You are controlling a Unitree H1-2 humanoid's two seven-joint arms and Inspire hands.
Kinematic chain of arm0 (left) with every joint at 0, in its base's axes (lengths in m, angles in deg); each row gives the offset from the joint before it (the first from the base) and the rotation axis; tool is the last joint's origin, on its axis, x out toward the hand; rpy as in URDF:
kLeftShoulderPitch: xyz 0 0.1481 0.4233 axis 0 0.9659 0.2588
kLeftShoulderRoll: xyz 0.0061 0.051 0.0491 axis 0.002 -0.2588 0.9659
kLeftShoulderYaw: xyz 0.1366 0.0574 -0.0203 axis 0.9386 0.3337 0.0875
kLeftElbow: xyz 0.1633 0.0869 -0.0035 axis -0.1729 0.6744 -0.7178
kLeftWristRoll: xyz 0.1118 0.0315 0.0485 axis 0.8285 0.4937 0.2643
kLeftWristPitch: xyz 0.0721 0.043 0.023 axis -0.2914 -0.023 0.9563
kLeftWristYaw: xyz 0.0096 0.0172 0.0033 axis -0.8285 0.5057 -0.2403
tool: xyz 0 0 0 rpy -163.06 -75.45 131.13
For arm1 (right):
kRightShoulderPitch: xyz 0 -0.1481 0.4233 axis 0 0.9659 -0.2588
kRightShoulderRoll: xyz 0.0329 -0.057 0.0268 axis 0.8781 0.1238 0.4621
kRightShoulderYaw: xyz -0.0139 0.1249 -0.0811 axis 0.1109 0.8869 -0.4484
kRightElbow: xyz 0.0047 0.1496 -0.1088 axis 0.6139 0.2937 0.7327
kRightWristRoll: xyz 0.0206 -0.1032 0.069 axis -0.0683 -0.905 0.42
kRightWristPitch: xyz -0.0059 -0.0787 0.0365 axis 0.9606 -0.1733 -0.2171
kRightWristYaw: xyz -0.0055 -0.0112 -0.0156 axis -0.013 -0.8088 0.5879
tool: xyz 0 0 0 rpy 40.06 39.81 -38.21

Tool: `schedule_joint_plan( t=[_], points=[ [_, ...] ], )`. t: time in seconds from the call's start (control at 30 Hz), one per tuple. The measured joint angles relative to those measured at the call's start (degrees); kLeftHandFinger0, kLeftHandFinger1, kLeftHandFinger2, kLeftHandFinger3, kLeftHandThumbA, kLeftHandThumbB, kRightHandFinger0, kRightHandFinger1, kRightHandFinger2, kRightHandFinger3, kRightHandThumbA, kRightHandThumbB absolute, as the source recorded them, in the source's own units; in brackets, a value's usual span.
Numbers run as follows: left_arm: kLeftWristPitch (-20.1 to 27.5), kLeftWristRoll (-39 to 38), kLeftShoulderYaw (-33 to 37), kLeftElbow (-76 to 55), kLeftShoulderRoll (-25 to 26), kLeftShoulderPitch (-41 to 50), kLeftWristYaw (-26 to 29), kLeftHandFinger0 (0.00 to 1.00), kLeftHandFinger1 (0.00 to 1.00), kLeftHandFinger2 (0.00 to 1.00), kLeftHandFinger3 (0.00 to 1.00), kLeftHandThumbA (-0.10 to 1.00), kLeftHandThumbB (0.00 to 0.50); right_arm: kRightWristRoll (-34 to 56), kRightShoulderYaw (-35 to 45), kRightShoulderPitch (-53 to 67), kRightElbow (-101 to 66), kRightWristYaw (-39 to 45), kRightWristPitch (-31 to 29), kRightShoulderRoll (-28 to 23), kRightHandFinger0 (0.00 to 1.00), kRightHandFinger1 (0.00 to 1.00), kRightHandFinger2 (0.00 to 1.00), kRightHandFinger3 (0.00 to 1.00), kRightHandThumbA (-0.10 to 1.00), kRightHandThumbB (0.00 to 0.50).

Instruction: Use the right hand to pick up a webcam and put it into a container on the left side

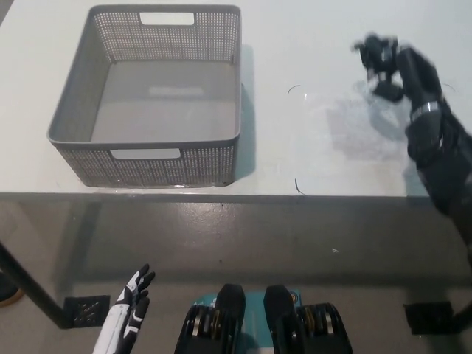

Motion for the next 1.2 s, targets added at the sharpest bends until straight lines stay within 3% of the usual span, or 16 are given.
schedule_joint_plan(
  t=[0.03,0.1,0.17,0.27,0.33,0.47,0.53,0.63,0.8,0.87,1.0,1.03,1.1,1.2],
  points=[
    [0.0,0.0,0.0,0.1,0.0,0.1,0.0,0.97,0.95,0.95,1.00,0.98,0.000,0.1,0.0,-0.7,-0.6,0.0,0.0,0.0,0.00,0.37,0.81,0.81,-0.10,0.154],
    [0.2,0.1,0.1,0.5,-0.1,0.2,0.0,0.95,0.94,0.93,1.00,0.98,0.000,0.3,0.2,-2.3,-1.9,0.0,0.1,0.2,0.00,0.28,0.65,0.62,-0.10,0.152],
    [0.2,0.3,0.2,0.9,-0.2,0.2,0.0,0.95,0.93,0.91,1.00,1.00,0.004,0.5,0.5,-3.4,-3.4,0.1,0.2,0.6,0.00,0.24,0.59,0.54,-0.10,0.151],
    [0.2,0.7,0.4,1.2,-0.2,-0.1,0.0,0.93,0.90,0.89,1.00,1.00,0.000,0.9,1.2,-3.7,-8.3,0.3,0.3,1.7,0.00,0.23,0.59,0.55,-0.10,0.160],
    [0.4,1.0,0.6,2.0,-0.2,-0.5,0.0,0.90,0.89,0.88,1.00,1.00,0.000,1.2,1.4,-3.7,-11.6,0.9,0.9,2.8,0.00,0.15,0.49,0.52,-0.10,0.179],
    [0.8,1.5,1.1,2.5,-0.2,-0.8,0.0,0.90,0.89,0.88,1.00,1.00,0.000,1.6,1.4,-3.7,-17.9,2.4,2.6,5.7,0.00,0.21,0.62,0.67,-0.10,0.161],
    [0.9,1.9,1.4,2.5,-0.3,-0.6,0.0,0.91,0.89,0.88,1.00,1.00,0.000,1.6,1.3,-3.8,-18.8,2.7,2.9,7.5,0.00,0.29,0.73,0.76,-0.10,0.154],
    [1.3,2.5,2.0,2.7,-0.3,-0.4,0.1,0.91,0.88,0.87,1.00,1.00,0.008,1.9,1.5,-3.8,-18.7,3.1,3.3,11.2,0.00,0.32,0.75,0.82,-0.10,0.141],
    [2.2,3.4,2.5,3.9,-0.3,-0.5,0.2,0.91,0.87,0.87,1.00,1.00,0.020,3.4,2.1,-5.3,-17.3,4.1,4.6,17.3,0.00,0.31,0.74,0.83,-0.10,0.137],
    [2.5,3.6,2.6,3.9,-0.4,-0.5,0.2,0.93,0.89,0.91,1.00,0.99,0.049,3.8,2.1,-6.2,-16.7,4.3,4.7,18.6,0.00,0.31,0.75,0.86,-0.10,0.127],
    [3.1,3.5,2.6,3.9,-0.2,-0.3,0.2,0.94,0.91,0.94,1.00,0.97,0.044,4.1,2.1,-9.0,-13.1,4.3,4.7,22.0,0.00,0.31,0.76,0.86,-0.10,0.140],
    [3.3,3.5,2.7,3.8,-0.3,-0.4,0.2,0.93,0.94,1.00,1.00,0.92,0.025,4.1,2.1,-9.5,-12.2,4.3,4.7,23.2,0.00,0.29,0.73,0.87,-0.10,0.144],
    [3.4,3.5,3.0,3.8,-0.2,-0.3,0.2,0.94,0.96,1.00,1.00,0.93,0.033,4.0,1.8,-10.1,-10.1,4.1,4.3,24.7,0.00,0.28,0.71,0.78,-0.10,0.139],
    [3.5,3.4,3.3,3.8,-0.1,-0.3,0.2,0.94,0.96,1.00,1.00,0.93,0.033,4.0,1.4,-10.1,-6.9,4.0,4.0,26.7,0.00,0.28,0.71,0.77,-0.10,0.139]
  ],
)
